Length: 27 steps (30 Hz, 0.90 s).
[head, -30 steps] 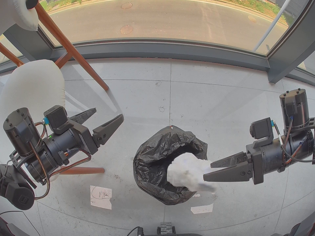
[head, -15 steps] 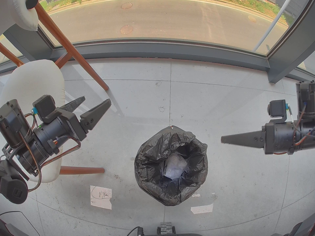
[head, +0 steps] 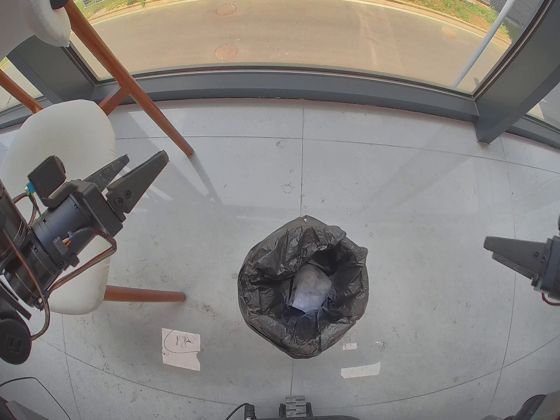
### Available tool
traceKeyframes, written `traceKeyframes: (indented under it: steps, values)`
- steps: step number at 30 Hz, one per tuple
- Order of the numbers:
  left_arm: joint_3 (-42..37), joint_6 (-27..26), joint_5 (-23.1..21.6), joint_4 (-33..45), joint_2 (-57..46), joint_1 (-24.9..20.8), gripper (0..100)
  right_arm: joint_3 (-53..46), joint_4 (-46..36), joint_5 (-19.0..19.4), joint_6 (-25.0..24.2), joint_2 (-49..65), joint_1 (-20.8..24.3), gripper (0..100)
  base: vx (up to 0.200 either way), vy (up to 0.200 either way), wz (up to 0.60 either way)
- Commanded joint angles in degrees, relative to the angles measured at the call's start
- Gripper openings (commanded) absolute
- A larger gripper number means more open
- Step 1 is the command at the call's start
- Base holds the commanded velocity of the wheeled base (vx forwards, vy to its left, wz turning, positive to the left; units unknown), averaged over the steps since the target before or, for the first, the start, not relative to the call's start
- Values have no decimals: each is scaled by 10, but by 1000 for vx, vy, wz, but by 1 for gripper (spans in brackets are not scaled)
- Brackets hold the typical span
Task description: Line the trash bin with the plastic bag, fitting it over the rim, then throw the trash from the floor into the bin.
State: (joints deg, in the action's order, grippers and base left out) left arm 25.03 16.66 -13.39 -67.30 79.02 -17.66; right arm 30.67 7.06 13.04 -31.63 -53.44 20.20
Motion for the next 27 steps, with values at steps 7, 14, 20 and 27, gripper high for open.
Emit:
traceKeyframes:
  steps: [7,14,20,27]
  values:
    - [-118,-9,34,0,-126,7,100,-98,-6,-107,40,193,-78,100,-143,57,0]
    - [-170,-1,58,1,-169,20,100,-132,-2,-103,57,243,-209,100,0,200,0]
    - [-218,-3,62,2,-205,46,100,-202,-2,-88,112,319,-254,100,0,200,0]
    - [-250,-1,129,96,-302,56,100,-271,-6,-85,208,410,-280,100,0,200,0]
